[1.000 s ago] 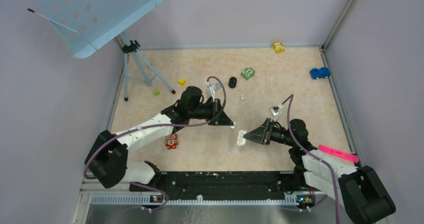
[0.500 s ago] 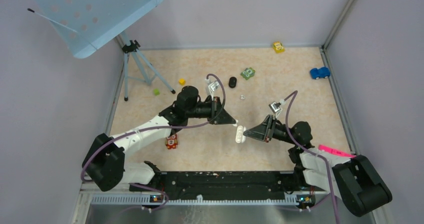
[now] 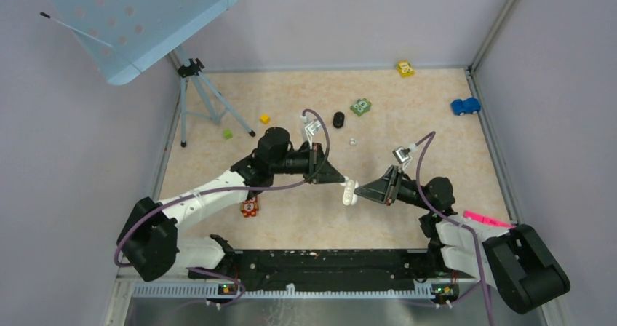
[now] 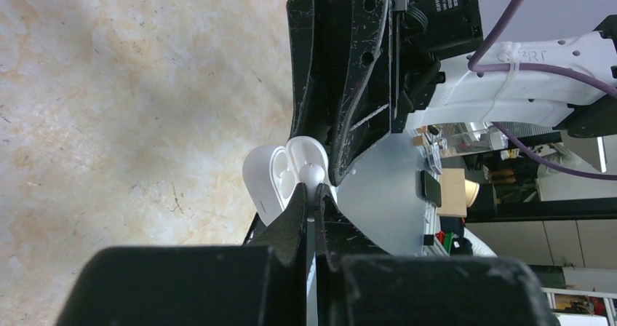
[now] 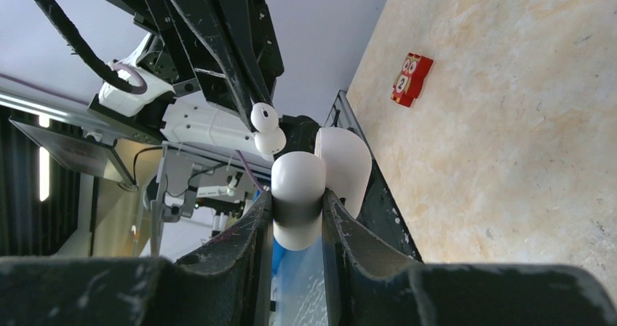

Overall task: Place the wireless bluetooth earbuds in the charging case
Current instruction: Insert the right earbud into the right side groove of the charging case.

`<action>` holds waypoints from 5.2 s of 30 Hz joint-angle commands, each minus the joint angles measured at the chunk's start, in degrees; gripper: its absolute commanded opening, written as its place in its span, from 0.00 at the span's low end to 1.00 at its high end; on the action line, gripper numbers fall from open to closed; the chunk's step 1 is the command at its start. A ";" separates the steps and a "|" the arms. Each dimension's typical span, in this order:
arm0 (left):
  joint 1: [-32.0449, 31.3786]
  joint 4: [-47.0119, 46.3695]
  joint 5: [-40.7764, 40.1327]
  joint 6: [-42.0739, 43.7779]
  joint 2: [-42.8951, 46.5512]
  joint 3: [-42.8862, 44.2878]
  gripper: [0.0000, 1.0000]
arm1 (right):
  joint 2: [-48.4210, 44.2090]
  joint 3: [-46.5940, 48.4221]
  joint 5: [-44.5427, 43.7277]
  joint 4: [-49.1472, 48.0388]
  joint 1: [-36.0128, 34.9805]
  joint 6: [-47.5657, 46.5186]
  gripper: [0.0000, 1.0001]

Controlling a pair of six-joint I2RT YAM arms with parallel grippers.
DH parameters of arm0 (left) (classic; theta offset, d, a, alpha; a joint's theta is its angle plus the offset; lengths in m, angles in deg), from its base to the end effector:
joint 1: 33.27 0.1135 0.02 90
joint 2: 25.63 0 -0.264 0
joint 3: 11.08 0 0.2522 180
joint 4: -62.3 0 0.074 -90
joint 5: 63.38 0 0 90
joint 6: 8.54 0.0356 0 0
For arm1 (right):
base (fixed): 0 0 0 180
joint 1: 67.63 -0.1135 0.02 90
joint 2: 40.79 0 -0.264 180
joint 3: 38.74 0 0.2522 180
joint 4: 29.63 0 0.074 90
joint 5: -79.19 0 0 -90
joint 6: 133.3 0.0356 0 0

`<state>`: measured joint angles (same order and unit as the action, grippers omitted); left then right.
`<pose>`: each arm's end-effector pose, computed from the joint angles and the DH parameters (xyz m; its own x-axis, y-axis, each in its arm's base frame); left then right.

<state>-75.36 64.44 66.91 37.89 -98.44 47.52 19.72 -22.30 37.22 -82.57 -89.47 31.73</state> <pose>0.1950 -0.2071 0.2753 -0.8211 0.0332 -0.5698 0.5601 0.2388 -0.7933 0.1460 0.0870 0.1830 -0.8621 0.3505 -0.3660 -0.3787 0.0343 0.9249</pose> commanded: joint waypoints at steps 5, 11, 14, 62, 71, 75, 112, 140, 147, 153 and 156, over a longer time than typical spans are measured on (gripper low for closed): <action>-2.38 -1.25 -7.08 1.67 1.47 0.35 0.00 | -1.36 1.28 -2.43 -4.70 0.14 -0.20 0.00; -4.15 0.60 -7.35 3.49 -0.26 2.12 0.00 | -1.39 1.02 -2.57 -5.05 0.11 0.20 0.00; -4.64 0.63 -8.37 3.41 0.00 2.03 0.00 | -1.86 0.94 -2.76 -4.90 0.13 0.28 0.00; -9.37 23.18 -16.66 13.41 -5.96 15.79 0.00 | -7.64 -0.28 -2.30 2.31 -0.23 -2.93 0.00; -9.72 23.89 -20.03 14.04 -4.68 16.16 0.00 | -7.78 0.66 -2.36 4.10 -0.25 -3.75 0.00; -10.05 24.54 -19.91 14.53 -5.51 17.89 0.00 | -7.74 0.88 -2.66 4.04 -0.22 -3.68 0.00; -14.36 29.42 -30.63 18.05 -8.66 20.52 0.00 | -7.59 0.49 -5.93 4.31 -0.22 -4.03 0.00; -15.04 31.60 -31.54 16.68 -8.15 22.48 0.40 | -7.60 0.40 -5.58 4.83 -0.27 -4.21 0.00; -15.02 32.87 -33.37 16.93 -5.61 23.69 0.44 | -7.55 0.49 -5.40 5.72 -0.22 -4.48 0.00; -14.79 33.31 -32.53 16.95 -2.66 25.61 0.58 | -7.72 0.12 -7.06 8.37 -0.23 -5.24 0.00; -14.07 32.86 -29.79 16.31 -2.25 27.21 0.63 | -7.79 0.11 -7.75 11.03 -0.22 -5.93 0.00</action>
<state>-90.13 98.71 34.69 54.52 -103.40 70.80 12.53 -23.39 30.77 -72.38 -89.58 27.77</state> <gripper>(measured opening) 0.612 0.252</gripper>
